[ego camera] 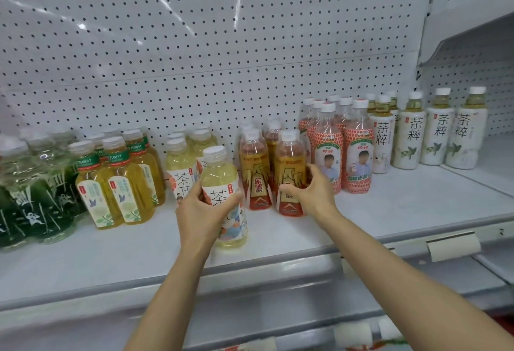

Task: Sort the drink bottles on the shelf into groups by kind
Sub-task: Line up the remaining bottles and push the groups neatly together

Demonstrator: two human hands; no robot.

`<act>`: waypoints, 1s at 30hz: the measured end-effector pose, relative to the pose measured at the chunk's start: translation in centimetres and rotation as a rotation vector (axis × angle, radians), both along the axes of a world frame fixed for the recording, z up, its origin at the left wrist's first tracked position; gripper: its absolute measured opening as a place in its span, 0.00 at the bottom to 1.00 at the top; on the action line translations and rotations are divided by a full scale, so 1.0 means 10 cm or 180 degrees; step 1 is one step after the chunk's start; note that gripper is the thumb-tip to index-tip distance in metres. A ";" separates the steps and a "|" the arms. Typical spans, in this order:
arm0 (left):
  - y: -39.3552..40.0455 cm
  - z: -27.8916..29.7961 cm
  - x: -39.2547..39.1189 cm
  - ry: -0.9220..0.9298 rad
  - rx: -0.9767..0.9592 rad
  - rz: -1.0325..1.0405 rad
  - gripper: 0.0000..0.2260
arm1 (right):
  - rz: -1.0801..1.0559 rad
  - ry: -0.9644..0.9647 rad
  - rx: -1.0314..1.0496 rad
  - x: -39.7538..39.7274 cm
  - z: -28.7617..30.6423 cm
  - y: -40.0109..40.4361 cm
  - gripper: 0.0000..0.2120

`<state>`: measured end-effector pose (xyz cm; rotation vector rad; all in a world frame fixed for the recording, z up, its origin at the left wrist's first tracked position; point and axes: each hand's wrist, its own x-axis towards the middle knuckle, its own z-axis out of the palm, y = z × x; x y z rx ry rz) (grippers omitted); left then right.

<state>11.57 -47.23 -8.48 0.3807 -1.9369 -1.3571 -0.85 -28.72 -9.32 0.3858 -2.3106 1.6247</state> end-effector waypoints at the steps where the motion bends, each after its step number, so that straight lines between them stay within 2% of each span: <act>1: -0.03 -0.02 -0.01 0.0006 -0.0003 -0.0010 0.23 | 0.0053 -0.0018 -0.0029 -0.02 -0.01 -0.01 0.32; 8: -0.13 -0.05 -0.05 0.0127 -0.0043 -0.0021 0.33 | 0.0434 -0.0096 -0.0184 -0.17 -0.03 -0.07 0.29; 12: -0.13 -0.06 -0.13 0.0164 -0.0002 0.0101 0.36 | 0.0684 -0.0210 -0.0107 -0.27 -0.03 -0.04 0.28; 15: -0.13 -0.06 -0.21 0.0170 -0.0034 0.0207 0.36 | 0.0602 -0.0143 0.0012 -0.32 -0.05 -0.04 0.29; 19: -0.12 -0.05 -0.28 0.0180 -0.0058 0.0336 0.35 | -0.0141 0.0521 0.0156 -0.25 -0.06 -0.07 0.38; 21: -0.13 -0.04 -0.32 0.0136 -0.0150 0.0417 0.35 | -0.0356 0.1147 0.0192 -0.09 -0.01 -0.09 0.34; 24: -0.15 -0.06 -0.36 0.0021 -0.0432 0.0541 0.39 | 0.0061 0.1832 0.0252 0.25 0.08 -0.21 0.26; 26: -0.16 -0.09 -0.30 0.0056 -0.0508 0.0583 0.40 | 0.0663 0.1615 0.0595 0.46 0.06 -0.35 0.26; 28: -0.20 -0.07 -0.20 0.0325 -0.0378 0.0618 0.33 | 0.1149 0.1001 0.0954 0.63 0.05 -0.54 0.31; 30: -0.33 -0.02 -0.14 0.0569 -0.0243 0.0835 0.25 | 0.1345 0.0665 0.1013 0.67 0.04 -0.77 0.33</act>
